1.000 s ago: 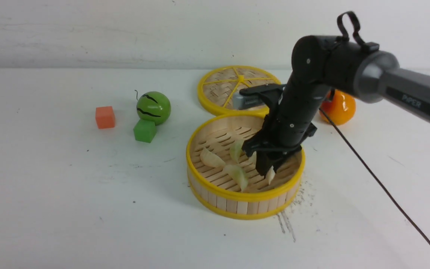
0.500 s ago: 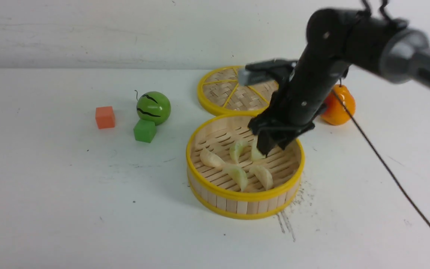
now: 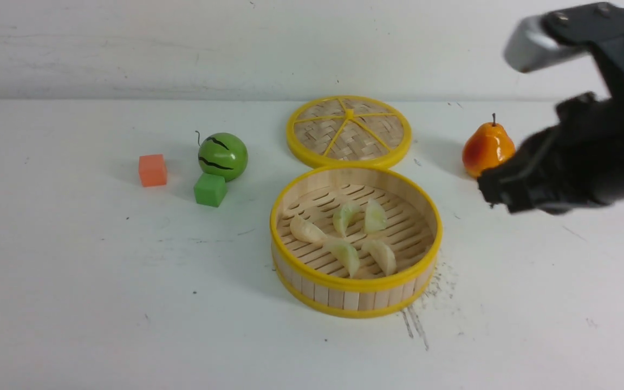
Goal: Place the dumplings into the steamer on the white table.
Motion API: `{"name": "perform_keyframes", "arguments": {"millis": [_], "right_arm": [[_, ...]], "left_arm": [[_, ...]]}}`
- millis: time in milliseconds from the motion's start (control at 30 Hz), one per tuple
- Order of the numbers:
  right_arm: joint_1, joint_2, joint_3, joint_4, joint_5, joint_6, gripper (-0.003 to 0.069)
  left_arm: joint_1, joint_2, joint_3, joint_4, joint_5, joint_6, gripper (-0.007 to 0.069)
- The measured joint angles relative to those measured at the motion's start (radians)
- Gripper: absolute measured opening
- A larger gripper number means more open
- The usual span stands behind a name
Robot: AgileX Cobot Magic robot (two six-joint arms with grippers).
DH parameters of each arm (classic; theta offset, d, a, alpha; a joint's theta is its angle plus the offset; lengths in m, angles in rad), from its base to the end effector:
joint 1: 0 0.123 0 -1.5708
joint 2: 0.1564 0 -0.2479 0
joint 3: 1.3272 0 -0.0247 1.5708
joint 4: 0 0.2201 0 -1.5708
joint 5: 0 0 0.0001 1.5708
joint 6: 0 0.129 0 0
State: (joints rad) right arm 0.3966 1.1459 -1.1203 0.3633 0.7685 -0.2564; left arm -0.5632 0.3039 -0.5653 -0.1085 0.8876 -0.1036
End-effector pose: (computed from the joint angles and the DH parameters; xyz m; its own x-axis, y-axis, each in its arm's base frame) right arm 0.2183 0.1260 0.3222 -0.5808 -0.2323 -0.7802 -0.5464 0.8217 0.1621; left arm 0.0676 -0.0555 0.2658 -0.5272 0.1309 -0.8396 0.5103 0.8389 -0.1896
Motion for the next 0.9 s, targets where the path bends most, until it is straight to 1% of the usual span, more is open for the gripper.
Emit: {"name": "perform_keyframes", "arguments": {"millis": [67,133,233,400,433,533,567,700,733,900], "right_arm": [[0.000,-0.086,0.059,0.013,-0.018,-0.006,-0.0020],[0.000,-0.239,0.160,0.030,-0.038,-0.012,-0.0020],[0.000,-0.397,0.261,0.034,-0.045,-0.014,-0.0020],[0.000,-0.559,0.351,0.033,-0.061,-0.015,-0.0019],[0.000,-0.590,0.366,0.017,-0.067,-0.015,-0.0019],[0.000,-0.630,0.389,-0.022,-0.077,-0.015,-0.0019],[0.000,-0.644,0.401,-0.045,-0.083,-0.003,-0.0019],[0.000,-0.647,0.428,-0.064,-0.118,0.055,-0.0019],[0.000,-0.647,0.448,-0.064,-0.154,0.085,-0.0019],[0.000,-0.647,0.538,-0.064,-0.275,0.108,-0.0019]], "left_arm": [[0.000,0.000,0.000,0.000,0.000,0.000,0.0094],[0.000,0.000,0.000,0.000,0.000,0.000,0.0099],[0.000,0.000,0.000,0.000,0.000,0.000,0.0101],[0.000,0.000,0.000,0.000,0.000,0.000,0.0107],[0.000,0.000,0.000,0.000,0.000,0.000,0.0109],[0.000,0.000,0.000,0.000,0.001,0.000,0.0111],[0.000,0.000,0.000,0.000,0.001,0.000,0.0112],[0.000,0.000,0.000,0.000,0.001,0.000,0.0113],[0.000,0.000,0.000,0.000,0.001,0.000,0.0114],[0.000,0.000,0.000,0.000,0.001,0.000,0.0115]]}}
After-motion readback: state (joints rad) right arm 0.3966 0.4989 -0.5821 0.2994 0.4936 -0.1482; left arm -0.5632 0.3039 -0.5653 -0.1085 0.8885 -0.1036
